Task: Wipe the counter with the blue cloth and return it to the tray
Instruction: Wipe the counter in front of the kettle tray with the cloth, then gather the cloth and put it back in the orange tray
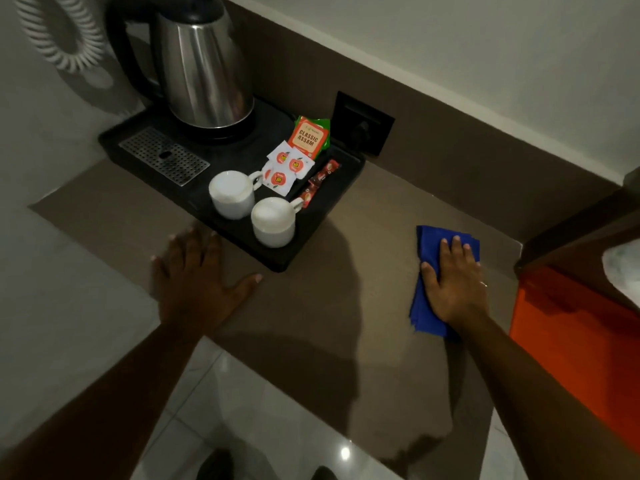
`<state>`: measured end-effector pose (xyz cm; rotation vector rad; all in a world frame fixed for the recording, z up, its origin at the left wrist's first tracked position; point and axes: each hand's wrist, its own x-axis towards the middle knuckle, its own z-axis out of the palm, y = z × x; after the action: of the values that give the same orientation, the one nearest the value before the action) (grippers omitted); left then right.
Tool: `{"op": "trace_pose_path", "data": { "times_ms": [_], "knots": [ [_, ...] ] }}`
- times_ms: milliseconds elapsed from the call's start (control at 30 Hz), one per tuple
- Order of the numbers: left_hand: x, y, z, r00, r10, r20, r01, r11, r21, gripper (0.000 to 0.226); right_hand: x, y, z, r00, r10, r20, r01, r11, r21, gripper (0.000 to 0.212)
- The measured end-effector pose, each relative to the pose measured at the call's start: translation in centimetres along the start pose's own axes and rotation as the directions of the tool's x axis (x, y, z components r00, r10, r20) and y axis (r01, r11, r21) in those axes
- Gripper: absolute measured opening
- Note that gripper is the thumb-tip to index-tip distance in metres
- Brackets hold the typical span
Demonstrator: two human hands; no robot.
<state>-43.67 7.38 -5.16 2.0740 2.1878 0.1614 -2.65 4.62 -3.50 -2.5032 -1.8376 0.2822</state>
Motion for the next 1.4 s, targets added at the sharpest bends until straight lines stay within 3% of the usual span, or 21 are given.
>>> {"op": "trace_pose_path", "data": {
  "times_ms": [200,333,533,800,1000,1167,1267,1400],
  "knots": [
    [0.8,0.2,0.9,1.0,0.001,-0.001,-0.001,1.0,0.03,0.111,8.8,-4.7,-1.2,0.995,0.095,-0.022,-0.094,0.995,0.025,0.072],
    [1.2,0.5,1.1,1.0,-0.019,0.023,0.018,0.999,0.041,0.116,11.0,-9.6,-0.3,1.0,0.011,-0.004,-0.011,1.0,0.006,0.075],
    [1.4,-0.3,1.0,0.999,-0.049,0.01,0.048,0.996,0.07,0.119,4.0,-15.7,2.4,0.972,-0.224,-0.072,0.23,0.969,0.091,0.074],
    [1.1,-0.4,0.8,1.0,-0.022,0.008,0.022,0.998,0.064,0.118,-9.6,-16.7,5.4,0.941,-0.337,-0.012,0.337,0.939,0.07,0.074],
    [0.6,-0.3,0.0,0.99,0.008,0.14,-0.006,1.0,-0.014,0.122,-14.1,-13.9,5.2,0.988,-0.142,-0.06,0.15,0.975,0.162,0.066],
    [-3.7,-0.9,-1.0,0.95,0.227,0.215,-0.218,0.974,-0.062,0.113,-14.7,-14.5,4.9,0.995,-0.084,-0.053,0.094,0.969,0.227,0.052],
    [-5.9,-1.6,-2.0,0.891,0.341,0.3,-0.334,0.939,-0.078,0.106,-15.6,-14.6,3.0,0.991,0.065,-0.113,0.004,0.849,0.529,0.045],
    [-5.7,1.6,-3.9,0.794,0.563,0.232,-0.564,0.823,-0.069,0.1,-17.1,-13.1,-0.3,0.885,0.457,-0.087,-0.121,0.408,0.905,0.03]
  ]
}}
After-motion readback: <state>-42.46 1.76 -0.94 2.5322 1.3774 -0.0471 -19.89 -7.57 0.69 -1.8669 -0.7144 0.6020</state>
